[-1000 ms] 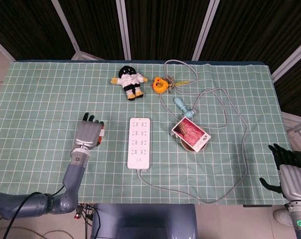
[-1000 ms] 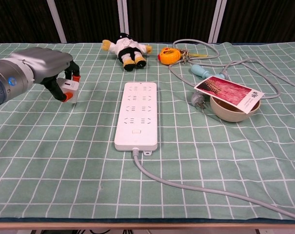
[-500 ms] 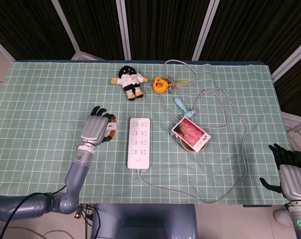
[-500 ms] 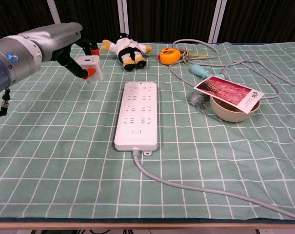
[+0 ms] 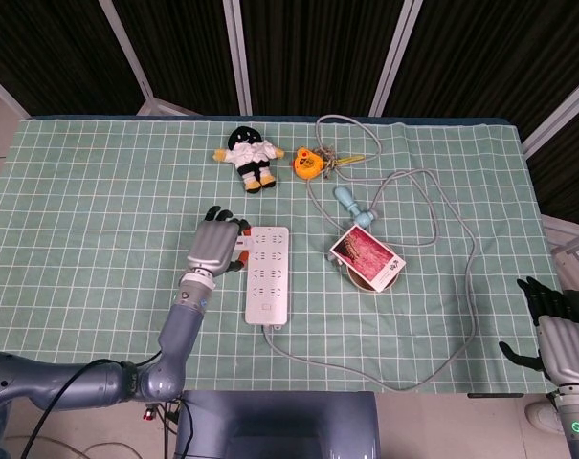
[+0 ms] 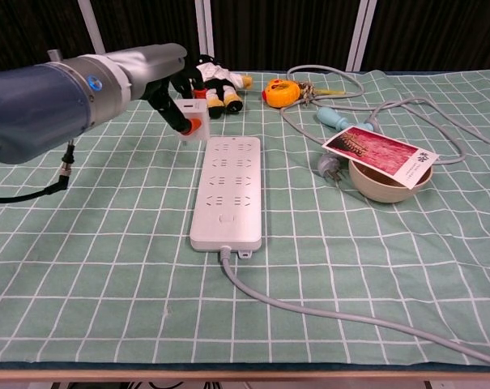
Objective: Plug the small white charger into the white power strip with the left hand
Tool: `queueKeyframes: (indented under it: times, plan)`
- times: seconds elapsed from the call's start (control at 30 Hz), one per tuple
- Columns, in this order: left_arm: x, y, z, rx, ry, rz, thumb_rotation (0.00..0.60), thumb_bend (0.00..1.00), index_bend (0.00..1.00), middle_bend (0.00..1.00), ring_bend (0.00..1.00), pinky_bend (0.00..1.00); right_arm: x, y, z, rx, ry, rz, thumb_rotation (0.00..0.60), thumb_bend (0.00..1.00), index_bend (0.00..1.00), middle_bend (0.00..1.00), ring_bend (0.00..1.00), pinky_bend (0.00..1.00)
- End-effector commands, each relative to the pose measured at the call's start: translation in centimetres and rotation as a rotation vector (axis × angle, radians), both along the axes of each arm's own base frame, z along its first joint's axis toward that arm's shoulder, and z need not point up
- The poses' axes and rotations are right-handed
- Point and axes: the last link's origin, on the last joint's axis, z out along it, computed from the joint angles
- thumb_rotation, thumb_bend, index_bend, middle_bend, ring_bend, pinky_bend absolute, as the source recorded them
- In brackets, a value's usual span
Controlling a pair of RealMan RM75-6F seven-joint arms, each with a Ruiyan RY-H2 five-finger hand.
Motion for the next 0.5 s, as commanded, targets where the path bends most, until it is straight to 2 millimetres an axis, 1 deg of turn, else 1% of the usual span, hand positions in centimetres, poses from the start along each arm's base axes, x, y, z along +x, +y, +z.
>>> queueKeyframes:
  times: [0.03,0.13,0.5]
  plan:
    - [1.4,0.3,-0.7,-0.016,-0.003,0.028,0.600,0.47,0.66,0.66,0.18,0.11,0.0,0.0,0.0,0.001,-0.006,-0.004,0.600,0.30,0.00,0.00,0.00,0.00]
    - [2.1,0.7,-1.5,-0.029,0.041,0.039,0.600,0.47,0.66,0.67,0.18,0.11,0.0,0.0,0.0,0.006,-0.015,-0.011,0.600,0.30,0.00,0.00,0.00,0.00]
    - [2.8,1.2,-2.9,-0.057,0.081,0.042,0.600,0.47,0.66,0.67,0.18,0.11,-0.1,0.0,0.0,0.012,-0.026,-0.017,0.600,0.30,0.00,0.00,0.00,0.00]
